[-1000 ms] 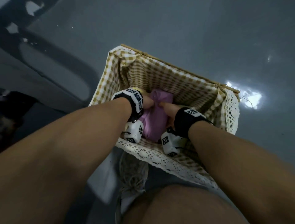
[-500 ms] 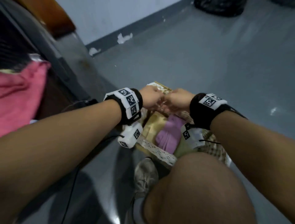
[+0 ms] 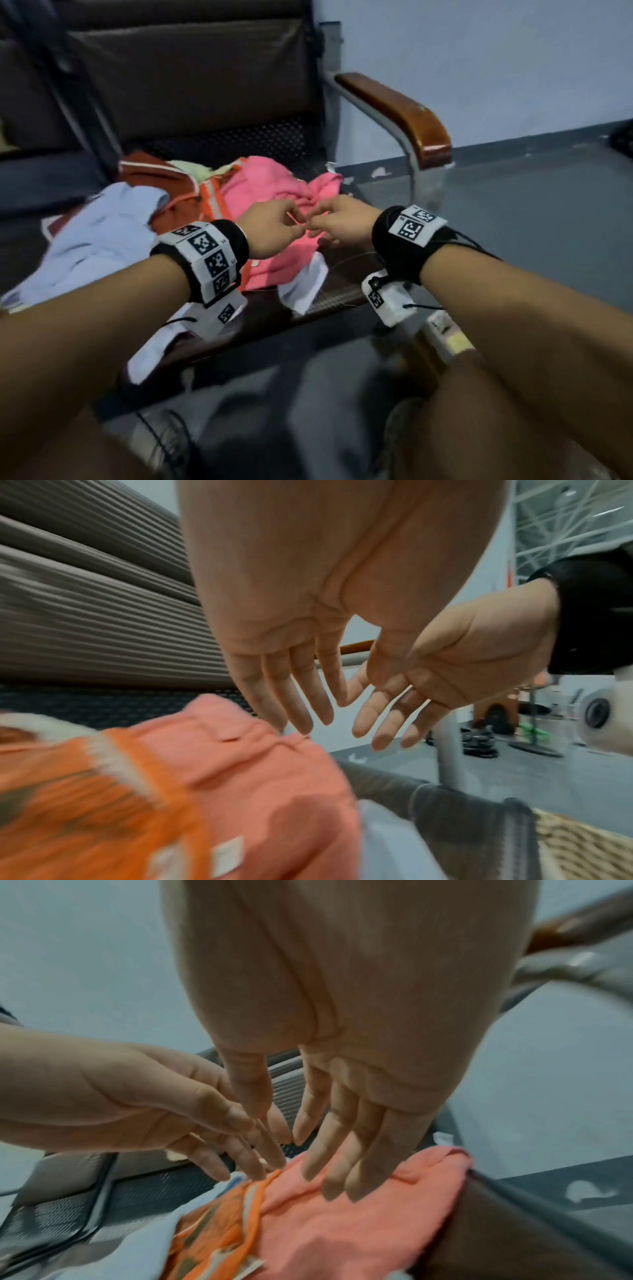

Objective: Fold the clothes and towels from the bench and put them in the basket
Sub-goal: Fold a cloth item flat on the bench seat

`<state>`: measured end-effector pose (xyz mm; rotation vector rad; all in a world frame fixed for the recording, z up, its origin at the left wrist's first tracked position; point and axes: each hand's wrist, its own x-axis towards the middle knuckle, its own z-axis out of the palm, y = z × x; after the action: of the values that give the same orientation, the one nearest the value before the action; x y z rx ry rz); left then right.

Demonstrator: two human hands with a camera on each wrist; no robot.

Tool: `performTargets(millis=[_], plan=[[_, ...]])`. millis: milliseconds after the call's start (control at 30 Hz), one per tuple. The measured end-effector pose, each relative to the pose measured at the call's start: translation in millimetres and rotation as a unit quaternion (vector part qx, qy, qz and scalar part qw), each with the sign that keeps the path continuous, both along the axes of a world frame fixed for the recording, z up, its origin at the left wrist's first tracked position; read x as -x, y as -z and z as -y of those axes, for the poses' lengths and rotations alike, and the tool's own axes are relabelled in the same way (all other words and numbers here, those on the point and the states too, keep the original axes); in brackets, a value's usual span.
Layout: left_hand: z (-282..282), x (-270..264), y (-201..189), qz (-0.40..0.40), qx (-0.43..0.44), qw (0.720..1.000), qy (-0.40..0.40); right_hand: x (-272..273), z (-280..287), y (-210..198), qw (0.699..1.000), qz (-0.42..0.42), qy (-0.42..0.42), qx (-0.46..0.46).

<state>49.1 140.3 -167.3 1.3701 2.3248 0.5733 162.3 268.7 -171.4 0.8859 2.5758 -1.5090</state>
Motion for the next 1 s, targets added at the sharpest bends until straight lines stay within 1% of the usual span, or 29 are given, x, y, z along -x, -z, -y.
performTargets(millis=[100, 200, 267, 367, 433, 567, 600, 667, 733, 800, 867, 933, 1000], plan=[[40.9, 39.8, 21.5, -0.015, 0.032, 0.997, -0.065, 49.5, 35.1, 15.7, 0.997, 0.014, -0.058, -0.057], [69.2, 65.0, 49.1, -0.023, 0.073, 0.992, -0.105, 77.5, 53.5, 38.1, 0.989, 0.031, -0.088, -0.118], [78.3, 73.3, 65.3, -0.041, 0.096, 0.990, -0.096, 83.6, 55.7, 55.0, 0.979, 0.068, -0.107, -0.162], [78.4, 78.6, 78.8, -0.070, 0.098, 0.988, -0.094, 82.5, 50.0, 73.7, 0.947, 0.113, -0.148, -0.263], [72.9, 81.1, 80.5, -0.078, 0.077, 0.988, -0.111, 83.2, 43.6, 81.1, 0.932, 0.108, -0.151, -0.313], [63.7, 81.7, 83.3, -0.097, 0.058, 0.984, -0.138, 86.2, 31.1, 86.7, 0.921, 0.088, -0.126, -0.359], [61.9, 81.6, 84.4, -0.111, 0.052, 0.984, -0.132, 87.1, 28.9, 84.3, 0.920, 0.080, -0.120, -0.365], [58.3, 79.0, 84.8, -0.131, 0.019, 0.986, -0.105, 87.5, 26.6, 76.8, 0.928, 0.030, -0.095, -0.360], [53.8, 74.0, 81.9, -0.143, -0.005, 0.988, -0.059, 85.1, 27.3, 65.9, 0.942, -0.040, -0.071, -0.325], [49.0, 66.2, 76.0, -0.174, -0.008, 0.985, -0.014, 80.7, 31.8, 54.0, 0.950, -0.107, -0.064, -0.285], [44.4, 59.4, 66.0, -0.203, -0.052, 0.978, -0.010, 73.6, 36.8, 42.7, 0.949, -0.160, -0.063, -0.263], [39.7, 54.6, 53.2, -0.183, -0.120, 0.975, -0.029, 65.8, 38.9, 33.0, 0.945, -0.211, -0.046, -0.245], [37.1, 45.8, 39.0, -0.098, -0.209, 0.972, -0.049, 55.6, 35.6, 25.6, 0.948, -0.244, -0.014, -0.202]])
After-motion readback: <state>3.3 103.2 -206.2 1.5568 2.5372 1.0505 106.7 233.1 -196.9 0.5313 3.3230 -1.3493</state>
